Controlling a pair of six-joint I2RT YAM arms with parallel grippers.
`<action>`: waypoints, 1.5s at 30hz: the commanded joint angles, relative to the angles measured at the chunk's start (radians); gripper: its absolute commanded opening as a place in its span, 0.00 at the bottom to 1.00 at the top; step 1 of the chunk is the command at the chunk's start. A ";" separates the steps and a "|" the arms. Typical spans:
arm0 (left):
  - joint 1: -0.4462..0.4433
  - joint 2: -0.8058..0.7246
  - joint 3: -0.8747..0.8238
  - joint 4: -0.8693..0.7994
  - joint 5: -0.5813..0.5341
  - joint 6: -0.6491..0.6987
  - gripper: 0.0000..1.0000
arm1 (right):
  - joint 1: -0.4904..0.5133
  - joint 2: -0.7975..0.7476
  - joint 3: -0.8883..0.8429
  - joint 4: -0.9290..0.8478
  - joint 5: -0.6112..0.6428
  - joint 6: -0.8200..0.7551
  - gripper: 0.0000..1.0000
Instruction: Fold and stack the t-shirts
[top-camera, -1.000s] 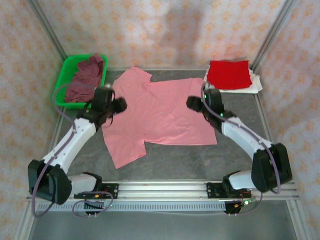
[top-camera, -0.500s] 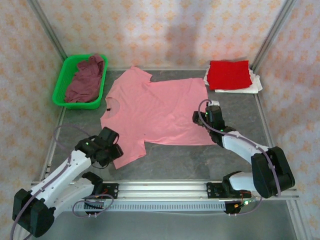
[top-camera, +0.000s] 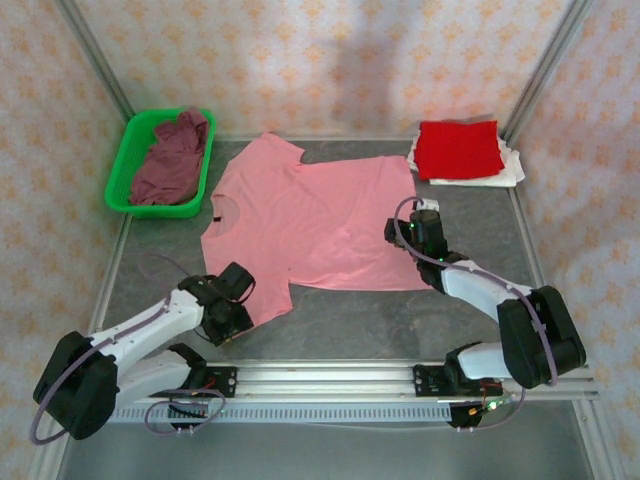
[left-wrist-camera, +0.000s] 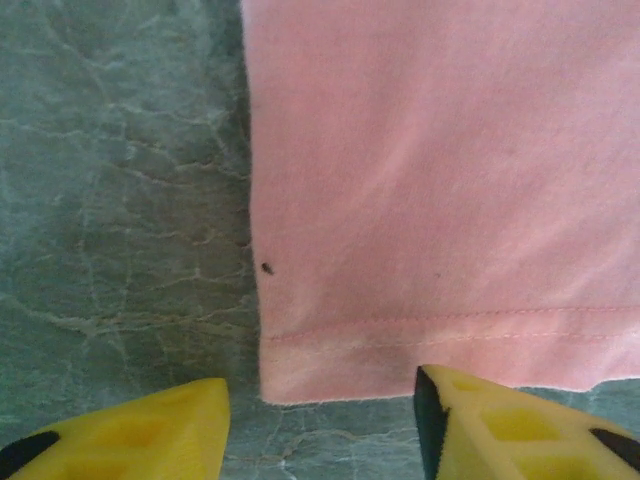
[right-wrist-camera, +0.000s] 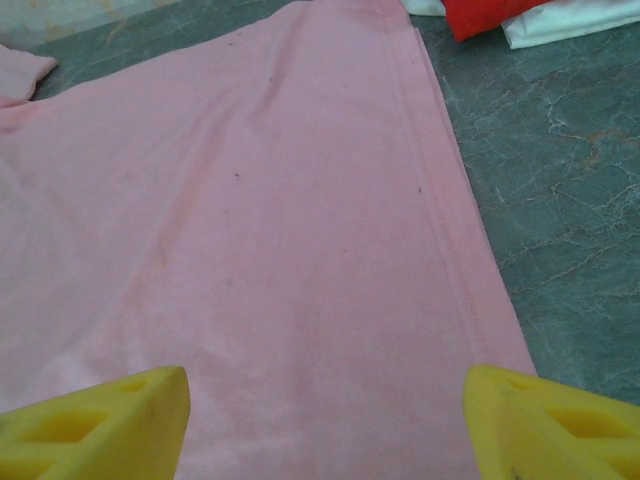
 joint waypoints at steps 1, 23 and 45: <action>-0.006 0.033 -0.004 0.043 -0.026 0.019 0.33 | -0.002 -0.019 0.003 0.020 0.030 0.011 0.73; -0.004 -0.125 0.051 -0.078 -0.271 0.054 0.00 | -0.251 -0.200 0.046 -0.652 -0.165 0.373 0.66; -0.004 -0.392 -0.066 -0.096 -0.318 -0.032 0.00 | -0.262 -0.045 0.022 -0.727 -0.277 0.349 0.47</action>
